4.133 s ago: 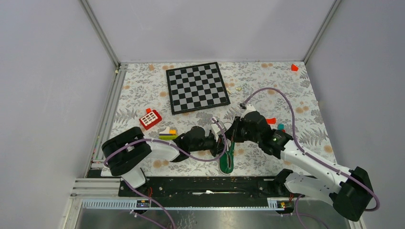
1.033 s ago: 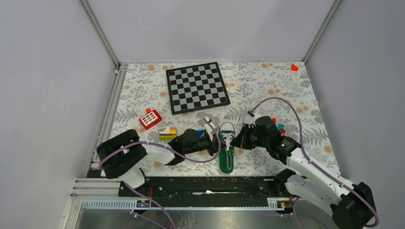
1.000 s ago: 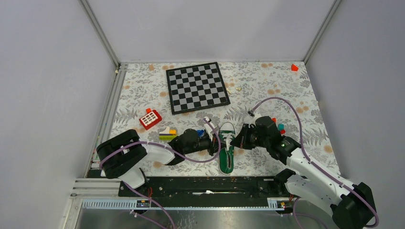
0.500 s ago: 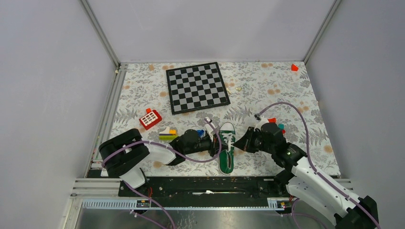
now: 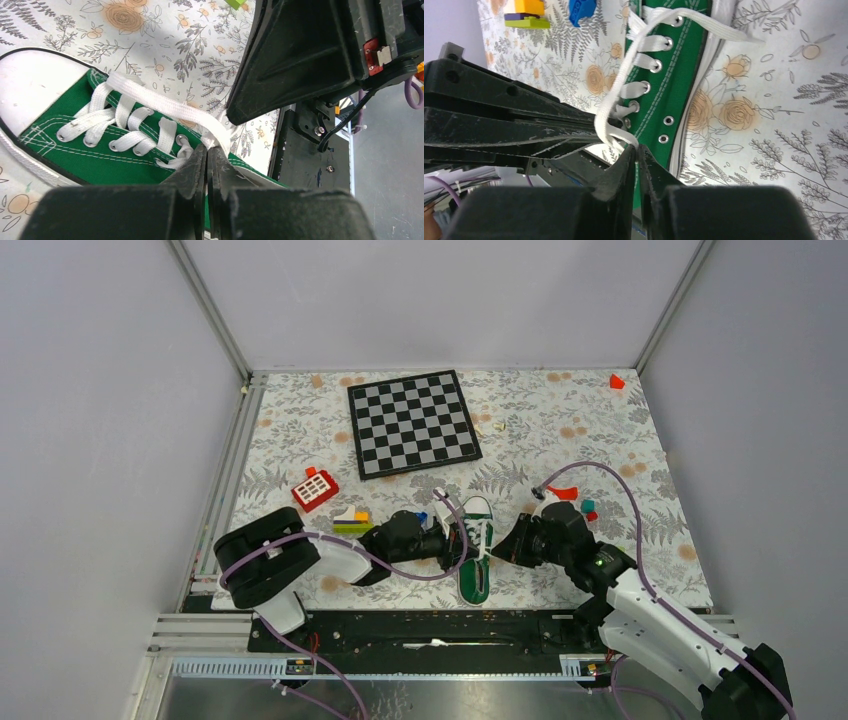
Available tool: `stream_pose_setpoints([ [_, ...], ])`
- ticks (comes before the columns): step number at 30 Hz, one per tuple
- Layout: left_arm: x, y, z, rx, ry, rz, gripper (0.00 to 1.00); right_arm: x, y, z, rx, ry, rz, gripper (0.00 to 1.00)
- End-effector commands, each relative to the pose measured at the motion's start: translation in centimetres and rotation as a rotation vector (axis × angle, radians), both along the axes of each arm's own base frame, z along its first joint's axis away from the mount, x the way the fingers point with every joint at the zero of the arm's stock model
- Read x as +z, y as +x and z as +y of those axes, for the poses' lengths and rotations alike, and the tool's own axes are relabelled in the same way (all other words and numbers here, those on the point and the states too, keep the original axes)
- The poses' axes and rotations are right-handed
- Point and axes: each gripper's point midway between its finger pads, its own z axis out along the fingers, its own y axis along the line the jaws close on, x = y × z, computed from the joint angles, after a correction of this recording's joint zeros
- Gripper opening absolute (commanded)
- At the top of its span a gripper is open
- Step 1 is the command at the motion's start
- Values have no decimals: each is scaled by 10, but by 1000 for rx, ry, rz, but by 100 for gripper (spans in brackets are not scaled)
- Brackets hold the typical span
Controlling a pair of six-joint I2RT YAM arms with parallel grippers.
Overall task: Tie the shoes
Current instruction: Wrap the shoelace around the shoelace.
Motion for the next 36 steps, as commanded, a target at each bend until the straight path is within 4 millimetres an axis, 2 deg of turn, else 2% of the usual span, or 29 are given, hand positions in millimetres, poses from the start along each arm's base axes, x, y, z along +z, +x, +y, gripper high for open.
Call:
stream_pose_setpoints([
  [1,15,10,-5,19,-43,-37,0,-5,-1,-12,-32,-67,19,21],
  [3,17,11,-4,23,-45,-45,0,0,6,-17,-61,-85,-9,33],
  [5,17,12,-4,24,-42,-51,0,8,13,-18,-82,-92,-38,41],
  [10,18,12,-3,22,-38,-59,0,24,31,-21,-130,-106,-84,45],
  [16,23,11,-5,12,-49,-70,0,28,53,-15,-166,-96,-66,46],
  [25,25,11,-5,10,-58,-77,0,25,58,-2,-146,-49,-19,50],
  [30,27,10,-6,-1,-58,-82,0,23,60,7,-136,-9,15,69],
  [33,26,9,-6,-8,-50,-86,0,16,63,15,-122,3,64,68],
  [36,28,9,-5,-9,-56,-97,0,11,65,26,-99,35,104,57],
])
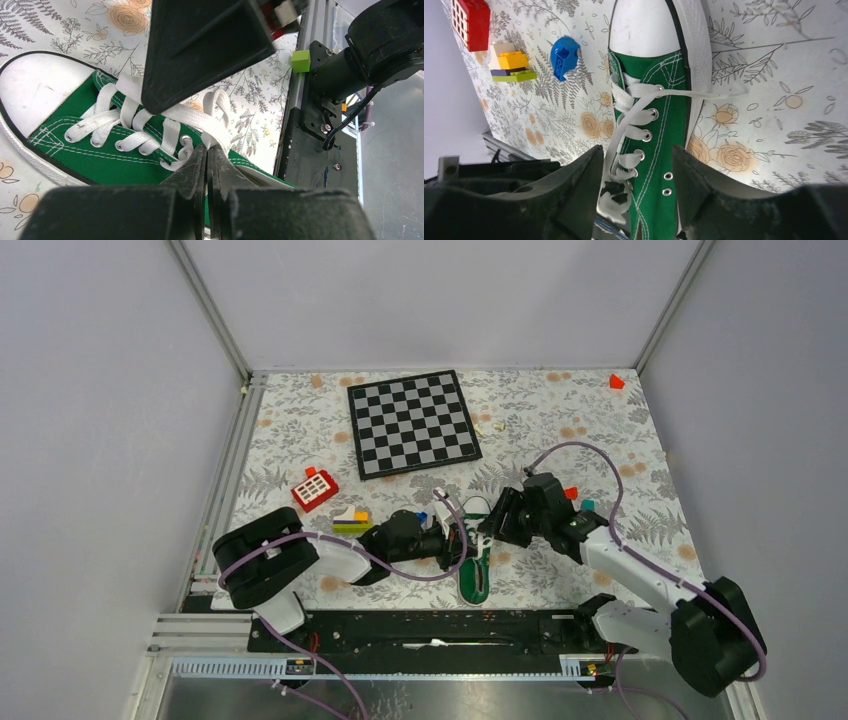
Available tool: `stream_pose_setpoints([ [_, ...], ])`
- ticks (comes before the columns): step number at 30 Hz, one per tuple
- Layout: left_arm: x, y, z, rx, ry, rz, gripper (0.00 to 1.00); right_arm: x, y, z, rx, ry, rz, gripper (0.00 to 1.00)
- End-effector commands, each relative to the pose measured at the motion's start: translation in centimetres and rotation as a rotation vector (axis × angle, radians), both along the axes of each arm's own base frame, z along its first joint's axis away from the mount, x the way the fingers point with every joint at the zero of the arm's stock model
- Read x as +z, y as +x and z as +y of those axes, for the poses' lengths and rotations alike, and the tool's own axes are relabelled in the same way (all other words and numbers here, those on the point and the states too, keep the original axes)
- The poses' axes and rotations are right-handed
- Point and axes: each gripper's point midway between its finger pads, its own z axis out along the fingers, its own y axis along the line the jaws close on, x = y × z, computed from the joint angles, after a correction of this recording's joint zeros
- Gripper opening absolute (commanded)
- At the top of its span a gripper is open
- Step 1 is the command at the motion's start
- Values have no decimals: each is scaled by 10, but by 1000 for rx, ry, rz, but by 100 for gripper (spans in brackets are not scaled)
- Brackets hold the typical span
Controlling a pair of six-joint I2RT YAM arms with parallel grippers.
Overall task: Tie the shoes
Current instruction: Wrap the shoelace around the shoelace.
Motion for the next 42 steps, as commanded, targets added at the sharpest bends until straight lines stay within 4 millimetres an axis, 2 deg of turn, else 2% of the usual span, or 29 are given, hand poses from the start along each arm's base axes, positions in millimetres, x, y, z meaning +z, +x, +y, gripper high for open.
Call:
stream_pose_setpoints([
  [1,30,6,-6,-10,-70,-75,0,17,15,24,25,112,-3,52],
  [2,30,6,-5,-9,-69,-77,0,17,16,27,24,125,-3,47],
  [8,31,4,-5,-20,-63,-80,0,26,21,28,21,141,-47,1],
  [17,32,5,-7,-28,-69,-93,0,50,19,36,74,198,-107,0],
  [25,34,5,-9,-33,-69,-94,0,46,22,56,160,237,-56,0],
  [32,36,7,-11,-30,-66,-96,0,52,19,63,208,227,-62,0],
  [42,37,6,-9,-33,-72,-113,0,19,15,57,234,110,37,0],
])
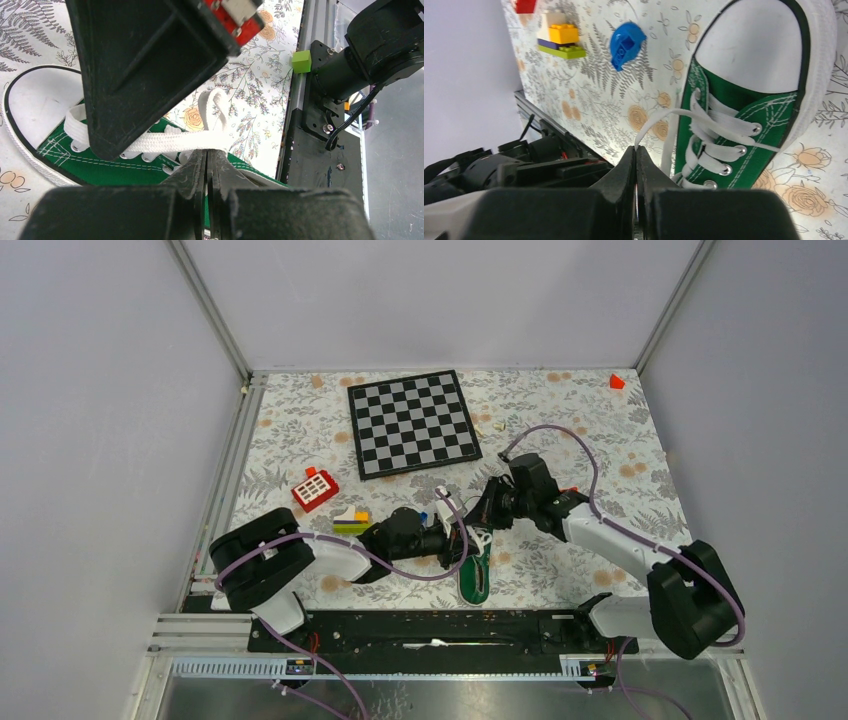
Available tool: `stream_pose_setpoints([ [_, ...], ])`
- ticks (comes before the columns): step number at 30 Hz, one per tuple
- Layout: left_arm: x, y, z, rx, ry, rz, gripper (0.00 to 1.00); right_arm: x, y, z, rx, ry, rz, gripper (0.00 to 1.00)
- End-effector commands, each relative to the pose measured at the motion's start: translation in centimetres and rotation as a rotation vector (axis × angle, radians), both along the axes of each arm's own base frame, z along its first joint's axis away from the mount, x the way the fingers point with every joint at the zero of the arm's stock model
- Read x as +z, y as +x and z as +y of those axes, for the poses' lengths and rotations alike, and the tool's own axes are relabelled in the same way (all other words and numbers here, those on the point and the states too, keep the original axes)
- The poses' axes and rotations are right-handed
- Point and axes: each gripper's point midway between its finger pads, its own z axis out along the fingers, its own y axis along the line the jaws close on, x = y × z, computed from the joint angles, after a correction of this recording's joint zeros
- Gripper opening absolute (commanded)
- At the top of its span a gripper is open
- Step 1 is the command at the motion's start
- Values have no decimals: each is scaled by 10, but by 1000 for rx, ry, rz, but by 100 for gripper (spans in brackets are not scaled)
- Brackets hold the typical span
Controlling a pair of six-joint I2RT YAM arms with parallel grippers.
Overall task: Tie the shoes
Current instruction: Wrap the shoelace around the shoelace.
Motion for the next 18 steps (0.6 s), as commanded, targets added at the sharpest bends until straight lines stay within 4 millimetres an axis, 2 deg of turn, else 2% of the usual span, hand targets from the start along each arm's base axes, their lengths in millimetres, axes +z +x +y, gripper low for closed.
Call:
stream_pose_setpoints([
  [1,31,4,-7,-19,-80,-73,0,-5,-1,2,47,-47,10,0],
  [11,34,7,-5,2,-96,-91,0,-12,-4,-5,62,-117,29,0],
  [18,26,7,2,29,-98,-83,0,3,-4,-16,40,-149,-19,26],
])
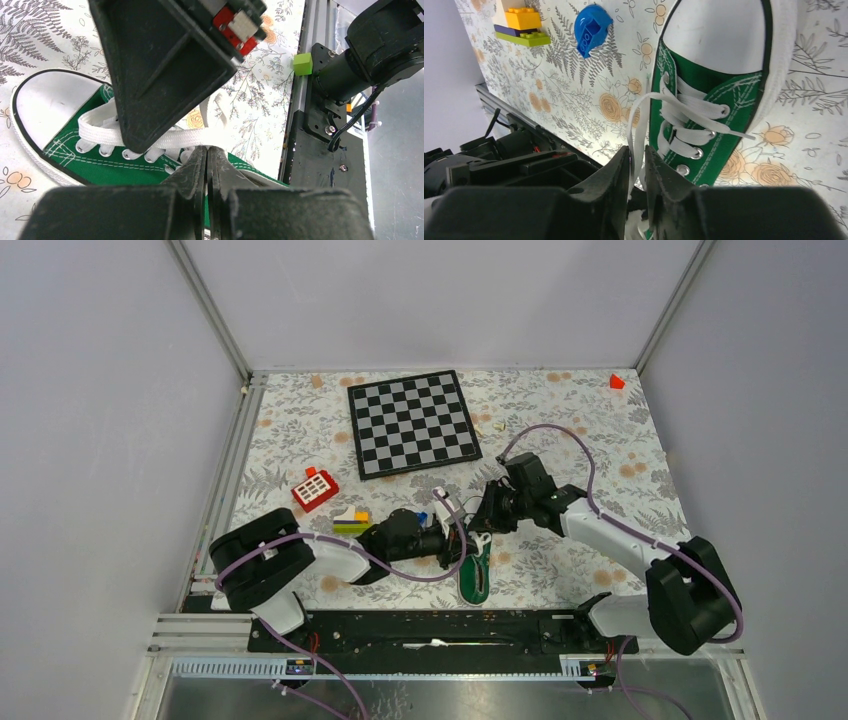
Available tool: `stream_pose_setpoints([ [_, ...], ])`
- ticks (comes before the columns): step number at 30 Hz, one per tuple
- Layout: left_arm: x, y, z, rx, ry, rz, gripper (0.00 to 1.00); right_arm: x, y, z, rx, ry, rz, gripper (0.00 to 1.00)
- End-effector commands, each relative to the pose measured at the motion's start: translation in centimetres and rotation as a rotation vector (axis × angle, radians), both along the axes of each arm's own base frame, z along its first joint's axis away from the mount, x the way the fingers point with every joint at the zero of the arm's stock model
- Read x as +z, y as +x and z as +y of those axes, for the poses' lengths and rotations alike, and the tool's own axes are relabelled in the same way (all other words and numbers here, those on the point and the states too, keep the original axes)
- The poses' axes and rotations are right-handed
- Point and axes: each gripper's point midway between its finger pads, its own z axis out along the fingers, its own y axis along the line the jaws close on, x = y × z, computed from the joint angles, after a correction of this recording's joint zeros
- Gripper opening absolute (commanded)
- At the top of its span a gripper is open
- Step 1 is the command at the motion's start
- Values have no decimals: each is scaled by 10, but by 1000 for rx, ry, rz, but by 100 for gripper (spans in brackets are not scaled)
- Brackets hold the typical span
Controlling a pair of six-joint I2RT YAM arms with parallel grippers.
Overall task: Tie the shoes
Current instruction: Wrap the shoelace around the shoelace.
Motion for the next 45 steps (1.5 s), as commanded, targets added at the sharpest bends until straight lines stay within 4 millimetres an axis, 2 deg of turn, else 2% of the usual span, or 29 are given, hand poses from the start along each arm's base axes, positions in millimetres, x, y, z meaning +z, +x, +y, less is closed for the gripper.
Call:
stream_pose_setpoints([
  [1,24,6,2,28,-92,-64,0,27,5,-5,-4,-20,-86,30],
  [8,26,7,6,51,-122,-70,0,51,-2,-13,-16,-10,-135,54],
  [10,29,5,10,54,-147,-84,0,56,-4,-18,-27,-12,-157,57],
  [14,35,2,19,65,-211,-120,0,56,-9,-33,-66,-31,-213,55],
  [17,36,-1,22,61,-239,-133,0,44,-8,-43,-73,-67,-262,50],
  [21,35,-1,19,58,-246,-123,0,26,-1,-52,-35,-152,-312,49],
  [24,38,1,20,70,-252,-129,0,22,8,-52,-6,-182,-338,50],
  [27,39,3,20,78,-253,-137,0,27,16,-50,-87,-168,-228,52],
  [30,38,4,19,79,-250,-135,0,29,20,-38,-131,-129,-116,51],
  [32,36,4,19,79,-248,-129,0,29,26,-30,-142,-98,-106,50],
  [35,36,4,18,80,-249,-123,0,30,37,-28,-88,-120,-177,50],
  [39,37,4,16,74,-251,-121,0,28,48,-36,15,-191,-334,52],
  [41,37,4,17,75,-251,-122,0,28,50,-40,106,-229,-446,52],
  [45,36,4,17,75,-248,-119,0,27,47,-35,246,-206,-596,53],
])
